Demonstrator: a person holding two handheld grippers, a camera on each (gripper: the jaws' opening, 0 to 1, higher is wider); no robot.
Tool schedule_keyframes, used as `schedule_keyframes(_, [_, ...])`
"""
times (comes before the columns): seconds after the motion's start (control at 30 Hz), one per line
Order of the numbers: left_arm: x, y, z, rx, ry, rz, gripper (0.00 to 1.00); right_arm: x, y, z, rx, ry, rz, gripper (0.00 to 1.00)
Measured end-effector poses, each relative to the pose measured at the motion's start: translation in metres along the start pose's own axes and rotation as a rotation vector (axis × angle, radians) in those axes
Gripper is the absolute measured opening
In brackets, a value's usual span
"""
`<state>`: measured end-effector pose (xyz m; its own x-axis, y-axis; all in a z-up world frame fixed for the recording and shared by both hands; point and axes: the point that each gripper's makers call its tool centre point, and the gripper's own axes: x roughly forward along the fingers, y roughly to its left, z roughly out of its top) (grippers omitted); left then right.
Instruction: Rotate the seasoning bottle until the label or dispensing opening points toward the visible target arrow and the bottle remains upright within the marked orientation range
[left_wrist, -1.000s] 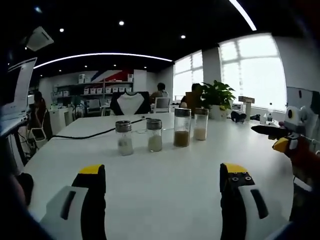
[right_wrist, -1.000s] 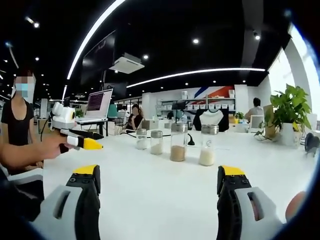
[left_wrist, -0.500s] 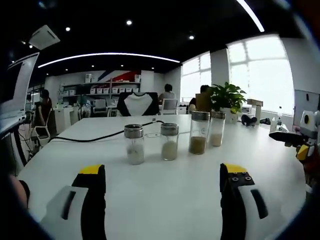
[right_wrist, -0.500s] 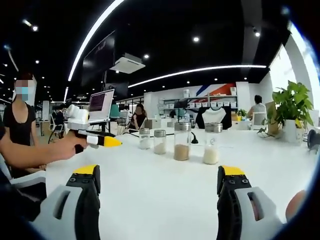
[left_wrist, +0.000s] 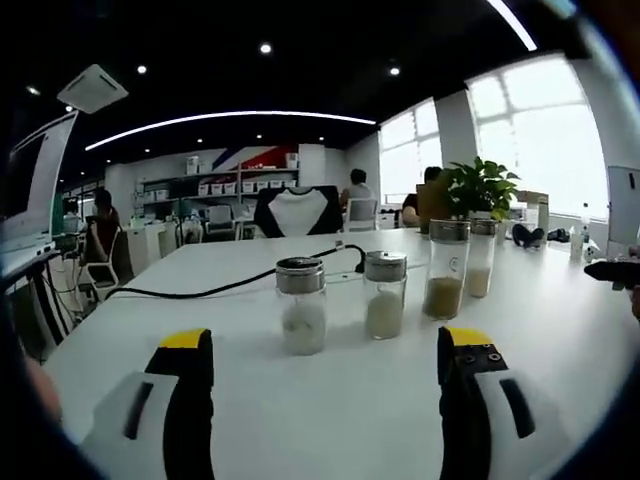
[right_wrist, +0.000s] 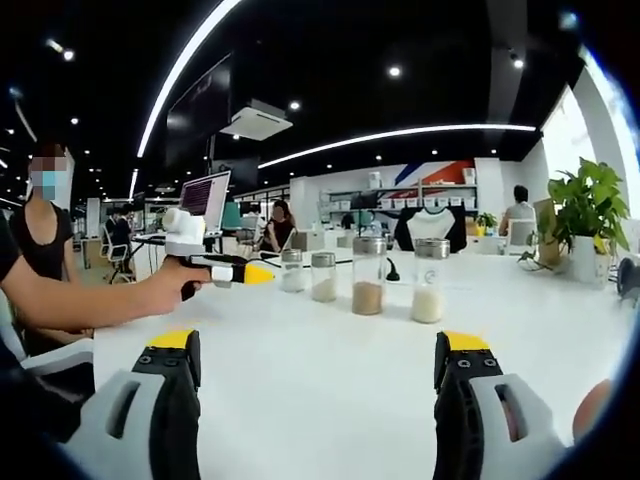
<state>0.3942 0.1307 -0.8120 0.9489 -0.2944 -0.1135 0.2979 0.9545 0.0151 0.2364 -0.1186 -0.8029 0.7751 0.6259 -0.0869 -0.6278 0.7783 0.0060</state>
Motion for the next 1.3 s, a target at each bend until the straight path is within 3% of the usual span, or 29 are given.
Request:
schedule_keyframes(0.4, [0.025, 0.012, 0.013, 0.007, -0.092, 0.014, 0.86, 0.002, 0.001, -0.001, -0.036, 0.013, -0.011, 1.0])
schedule_keyframes(0.5, [0.032, 0.006, 0.021, -0.066, -0.142, -0.025, 0.81, 0.002, 0.001, -0.002, -0.032, 0.01, -0.004, 1.0])
schedule_keyframes(0.57, [0.034, 0.007, 0.02, -0.063, -0.121, -0.023, 0.69, 0.002, 0.0, -0.002, -0.03, 0.008, -0.005, 1.0])
schedule_keyframes(0.67, [0.039, 0.006, 0.022, -0.036, -0.133, -0.026, 0.66, 0.002, -0.001, 0.001, -0.033, -0.003, -0.004, 1.0])
schedule_keyframes(0.77, [0.045, 0.004, 0.017, -0.005, -0.104, -0.03, 0.55, 0.002, -0.003, 0.004, -0.028, -0.011, -0.006, 1.0])
schedule_keyframes(1.1, [0.063, 0.021, 0.013, 0.041, -0.086, 0.049, 0.59, 0.0, -0.009, 0.003, -0.02, -0.015, -0.016, 1.0])
schedule_keyframes(1.17, [0.07, 0.015, 0.014, 0.097, -0.082, 0.021, 0.54, 0.001, -0.009, 0.001, -0.018, -0.012, -0.016, 1.0])
schedule_keyframes(1.3, [0.076, 0.013, 0.013, 0.106, -0.07, 0.017, 0.47, 0.001, -0.01, 0.0, -0.016, -0.01, -0.017, 1.0])
